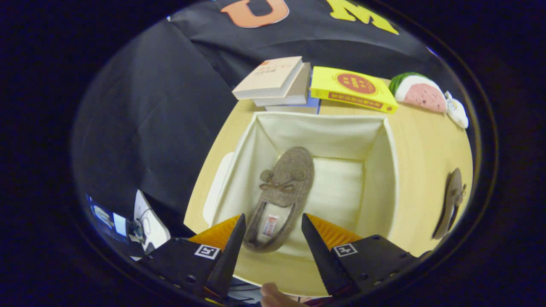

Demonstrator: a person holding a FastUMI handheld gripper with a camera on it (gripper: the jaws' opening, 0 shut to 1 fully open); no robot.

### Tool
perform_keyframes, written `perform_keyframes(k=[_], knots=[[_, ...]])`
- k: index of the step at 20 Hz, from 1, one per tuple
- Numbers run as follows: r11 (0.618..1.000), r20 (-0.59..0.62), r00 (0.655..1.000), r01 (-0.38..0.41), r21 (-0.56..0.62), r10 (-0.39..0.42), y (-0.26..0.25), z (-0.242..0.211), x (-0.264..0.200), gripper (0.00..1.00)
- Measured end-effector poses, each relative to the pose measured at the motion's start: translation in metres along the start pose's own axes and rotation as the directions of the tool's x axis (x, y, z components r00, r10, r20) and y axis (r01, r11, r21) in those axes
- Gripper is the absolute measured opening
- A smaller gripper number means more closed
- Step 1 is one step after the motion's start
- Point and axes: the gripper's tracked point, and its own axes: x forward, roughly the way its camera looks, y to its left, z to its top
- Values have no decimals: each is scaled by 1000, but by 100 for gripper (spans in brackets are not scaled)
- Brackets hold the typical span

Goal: Open the storage box then place both shoes into the box .Put the left shoe in first, then the right shoe, with the right side of both shoes facing outward in a uniform manner.

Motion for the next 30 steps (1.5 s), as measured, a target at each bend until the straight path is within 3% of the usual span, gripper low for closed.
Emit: perform_keyframes(k=[1,5,13,17,22,30], knots=[[1000,23,1000,7,-13,-7,0,4,-13,90],[1000,57,998,24,-7,-24,-19,12,-62,95],[982,69,983,163,91,-170,-156,5,-136,95],[955,36,970,229,188,-239,-242,-14,-142,95],[878,-24,898,436,199,-440,-360,-46,-143,95],[823,-193,840,538,182,-507,-450,-111,-120,92]])
